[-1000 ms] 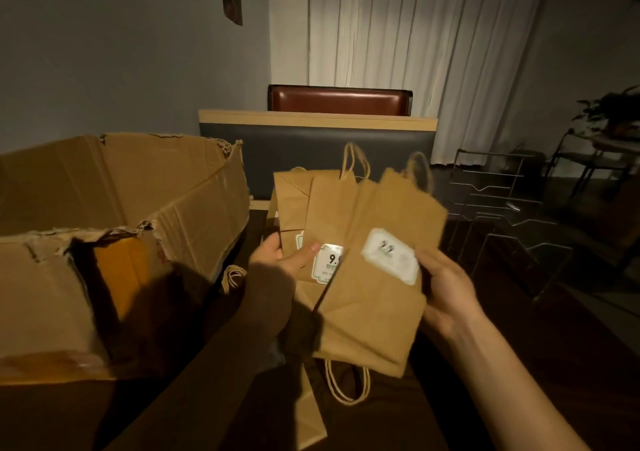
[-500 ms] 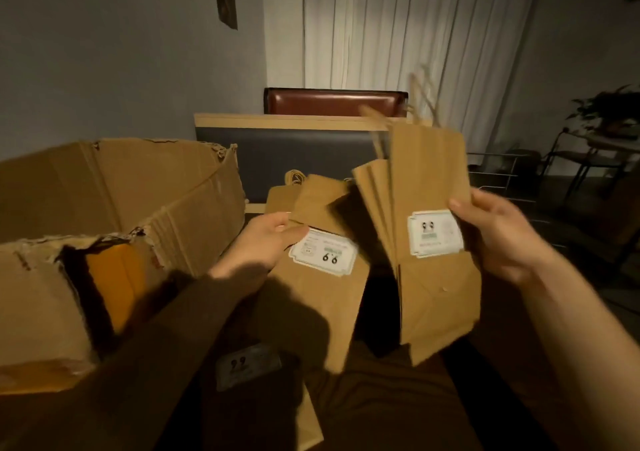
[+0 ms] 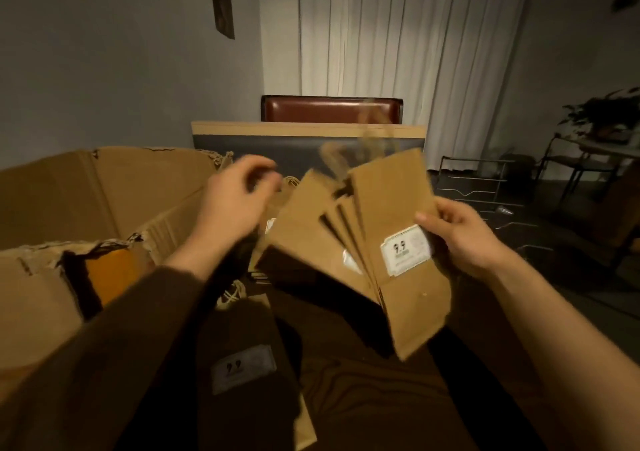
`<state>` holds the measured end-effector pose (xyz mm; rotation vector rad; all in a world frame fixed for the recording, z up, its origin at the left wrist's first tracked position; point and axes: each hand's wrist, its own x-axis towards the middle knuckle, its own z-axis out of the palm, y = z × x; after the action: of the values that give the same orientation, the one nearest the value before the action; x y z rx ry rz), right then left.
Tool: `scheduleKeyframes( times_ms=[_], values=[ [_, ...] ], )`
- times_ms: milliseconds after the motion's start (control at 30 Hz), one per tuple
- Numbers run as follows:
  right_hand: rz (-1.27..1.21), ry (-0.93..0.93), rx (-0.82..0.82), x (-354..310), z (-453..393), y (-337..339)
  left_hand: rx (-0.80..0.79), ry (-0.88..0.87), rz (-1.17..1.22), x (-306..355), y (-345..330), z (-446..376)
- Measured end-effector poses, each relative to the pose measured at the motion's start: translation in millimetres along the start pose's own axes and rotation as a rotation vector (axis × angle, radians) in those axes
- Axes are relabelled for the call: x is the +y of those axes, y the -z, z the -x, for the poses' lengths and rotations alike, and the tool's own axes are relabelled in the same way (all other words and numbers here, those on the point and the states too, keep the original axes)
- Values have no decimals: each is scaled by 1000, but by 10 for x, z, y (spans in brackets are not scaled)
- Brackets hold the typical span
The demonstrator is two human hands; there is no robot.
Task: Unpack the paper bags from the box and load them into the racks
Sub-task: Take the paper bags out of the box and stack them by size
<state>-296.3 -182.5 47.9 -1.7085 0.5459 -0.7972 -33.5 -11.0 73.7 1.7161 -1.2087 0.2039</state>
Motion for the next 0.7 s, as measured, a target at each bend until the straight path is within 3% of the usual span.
scheduleKeyframes(
  times_ms=[33,67,100,200,267,333,433,500,633,700],
  values=[
    [-127,-4,99,77,55,3,226,46,151,-115,9,126],
    [-221,-3,173,144,98,-18,335,114,319,-179,5,241],
    [-288,1,221,199,140,-71,314,213,512,-231,-75,379],
    [-353,18,268,323,199,-338,-95,503,1068,-148,-524,645],
    [-289,19,246,373,240,-501,-168,466,1045,-7,-713,723],
    [-192,25,224,396,285,-541,-134,356,904,-7,-764,706],
    [-158,70,292,344,351,-390,-200,277,726,-81,-794,621],
    [-189,88,349,329,377,-307,-306,351,754,-56,-859,667],
    [-119,128,433,525,460,-454,-373,539,923,139,-1188,986],
    [-92,148,470,659,541,-508,-410,570,866,175,-1313,1169]
  ],
)
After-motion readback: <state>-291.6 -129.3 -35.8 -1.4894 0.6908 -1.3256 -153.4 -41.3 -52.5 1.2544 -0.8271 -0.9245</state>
